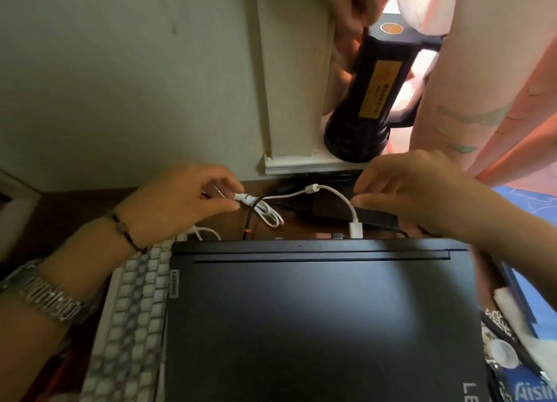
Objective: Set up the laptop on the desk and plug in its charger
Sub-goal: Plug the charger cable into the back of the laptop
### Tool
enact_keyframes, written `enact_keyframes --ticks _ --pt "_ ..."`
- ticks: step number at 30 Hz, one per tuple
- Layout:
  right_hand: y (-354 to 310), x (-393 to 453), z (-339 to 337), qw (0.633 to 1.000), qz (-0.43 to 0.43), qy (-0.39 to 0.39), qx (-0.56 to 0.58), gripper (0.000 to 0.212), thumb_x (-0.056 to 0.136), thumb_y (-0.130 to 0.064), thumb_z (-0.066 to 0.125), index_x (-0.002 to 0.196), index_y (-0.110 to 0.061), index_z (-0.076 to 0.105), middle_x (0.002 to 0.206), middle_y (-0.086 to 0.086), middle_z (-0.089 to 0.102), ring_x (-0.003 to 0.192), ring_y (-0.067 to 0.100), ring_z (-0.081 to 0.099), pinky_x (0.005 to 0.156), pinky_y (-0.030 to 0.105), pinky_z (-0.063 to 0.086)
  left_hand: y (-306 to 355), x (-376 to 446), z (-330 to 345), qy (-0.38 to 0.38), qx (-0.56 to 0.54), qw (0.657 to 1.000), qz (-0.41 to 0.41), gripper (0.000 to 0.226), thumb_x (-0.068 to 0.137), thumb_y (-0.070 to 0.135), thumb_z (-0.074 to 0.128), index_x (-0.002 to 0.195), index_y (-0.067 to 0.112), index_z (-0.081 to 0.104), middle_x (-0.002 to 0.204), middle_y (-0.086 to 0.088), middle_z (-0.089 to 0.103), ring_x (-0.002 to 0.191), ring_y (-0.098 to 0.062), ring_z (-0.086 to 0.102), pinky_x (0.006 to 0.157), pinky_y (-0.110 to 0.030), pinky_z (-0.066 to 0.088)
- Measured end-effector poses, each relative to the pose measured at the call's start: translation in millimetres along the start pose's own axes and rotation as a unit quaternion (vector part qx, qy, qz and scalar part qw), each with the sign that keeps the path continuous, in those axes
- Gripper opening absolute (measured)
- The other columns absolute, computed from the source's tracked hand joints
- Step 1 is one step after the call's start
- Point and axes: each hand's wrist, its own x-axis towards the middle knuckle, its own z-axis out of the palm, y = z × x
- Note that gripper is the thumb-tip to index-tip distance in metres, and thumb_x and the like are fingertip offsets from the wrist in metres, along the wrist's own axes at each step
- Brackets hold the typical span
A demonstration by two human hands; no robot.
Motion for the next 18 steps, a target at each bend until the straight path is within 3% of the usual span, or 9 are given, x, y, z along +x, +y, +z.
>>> enact_keyframes --ticks 2,6,13,18 --pt "-11 5 6 1.0 -0.009 -0.013 0.014 0.01 0.07 -0.028 0.076 0.075 -0.029 0.067 0.065 -0.017 0.065 0.068 -0.009 0.061 0.06 0.002 0.044 -20 -1 -8 -0.004 0.029 0.999 -0.02 0.02 0.079 0.023 0.067 0.099 0.028 0.065 0.097 0.009 0.066 0.088 -0.004 0.061 0.081 -0.028 0.051" --pt "-30 21 23 0.998 -0.012 -0.054 0.029 0.013 0.072 -0.023 0.076 0.082 -0.025 0.069 0.069 -0.015 0.066 0.068 -0.003 0.063 0.061 0.004 0.046 -48 4 -7 -0.029 0.059 0.997 -0.03 0.018 0.078 0.023 0.07 0.095 0.026 0.066 0.092 0.006 0.067 0.082 -0.001 0.06 0.074 -0.019 0.049" --pt "-44 49 53 0.996 -0.002 -0.075 0.04 0.015 0.073 -0.02 0.075 0.088 -0.019 0.072 0.078 -0.003 0.072 0.071 0.006 0.067 0.069 0.014 0.053 -69 36 30 -0.108 0.018 0.993 -0.042 0.024 0.073 0.026 0.075 0.095 0.016 0.07 0.091 -0.001 0.072 0.08 -0.007 0.065 0.081 -0.025 0.052" --pt "-37 57 66 0.997 0.008 -0.068 0.021 0.015 0.072 -0.023 0.075 0.086 -0.024 0.071 0.076 -0.006 0.071 0.073 -0.001 0.063 0.068 0.009 0.05 -73 52 56 -0.14 -0.025 0.989 -0.03 0.023 0.07 0.03 0.077 0.089 0.02 0.069 0.084 0.004 0.074 0.062 0.009 0.058 0.066 -0.012 0.046"
